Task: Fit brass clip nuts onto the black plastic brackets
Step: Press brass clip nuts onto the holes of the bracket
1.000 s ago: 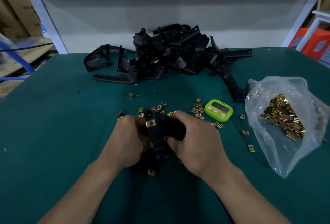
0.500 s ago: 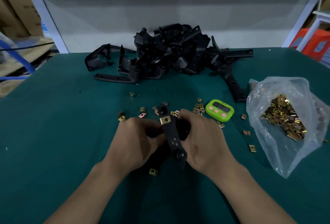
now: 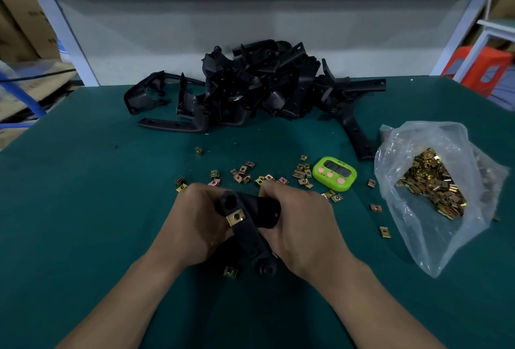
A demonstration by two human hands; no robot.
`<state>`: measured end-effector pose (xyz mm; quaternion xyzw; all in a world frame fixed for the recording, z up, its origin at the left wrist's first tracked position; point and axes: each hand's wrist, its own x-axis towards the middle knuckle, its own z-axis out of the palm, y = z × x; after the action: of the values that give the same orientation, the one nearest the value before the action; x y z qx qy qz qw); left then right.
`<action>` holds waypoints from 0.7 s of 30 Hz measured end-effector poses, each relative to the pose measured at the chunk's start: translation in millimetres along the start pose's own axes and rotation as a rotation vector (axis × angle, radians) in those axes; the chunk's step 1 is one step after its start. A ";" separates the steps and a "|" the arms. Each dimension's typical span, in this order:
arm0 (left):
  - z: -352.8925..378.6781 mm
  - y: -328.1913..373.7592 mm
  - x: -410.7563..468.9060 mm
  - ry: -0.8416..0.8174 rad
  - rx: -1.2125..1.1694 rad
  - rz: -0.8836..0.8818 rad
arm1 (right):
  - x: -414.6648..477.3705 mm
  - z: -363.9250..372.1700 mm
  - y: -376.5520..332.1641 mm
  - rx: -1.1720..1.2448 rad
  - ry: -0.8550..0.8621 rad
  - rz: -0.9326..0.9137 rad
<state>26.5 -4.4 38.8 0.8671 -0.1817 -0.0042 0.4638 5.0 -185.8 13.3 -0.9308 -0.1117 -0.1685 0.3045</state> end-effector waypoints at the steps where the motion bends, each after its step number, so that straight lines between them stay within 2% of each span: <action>1: 1.4 -0.3 -0.2 0.003 -0.018 -0.001 | -0.1 -1.0 -0.5 0.006 0.012 -0.004; 4: 8.4 -5.6 1.4 0.038 -0.025 -0.056 | 0.8 -3.8 -1.5 0.010 0.013 -0.002; 6: 11.7 -8.8 1.1 0.043 -0.046 -0.033 | 1.8 -4.9 -1.9 0.007 0.003 -0.005; 11: 12.7 -5.8 3.0 0.037 -0.238 -0.028 | 2.8 -6.1 -3.7 0.005 -0.008 -0.018; 15: 9.1 -1.9 -1.0 -0.043 -0.184 0.063 | 4.0 -7.8 -1.2 0.034 -0.009 -0.026; 21: 7.4 -2.2 2.4 -0.085 -0.351 0.031 | 5.7 -12.6 2.4 0.171 -0.009 -0.041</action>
<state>28.1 -10.0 33.1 0.7690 -0.2112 -0.0654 0.5998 7.9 -194.7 23.7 -0.8998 -0.1462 -0.1603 0.3786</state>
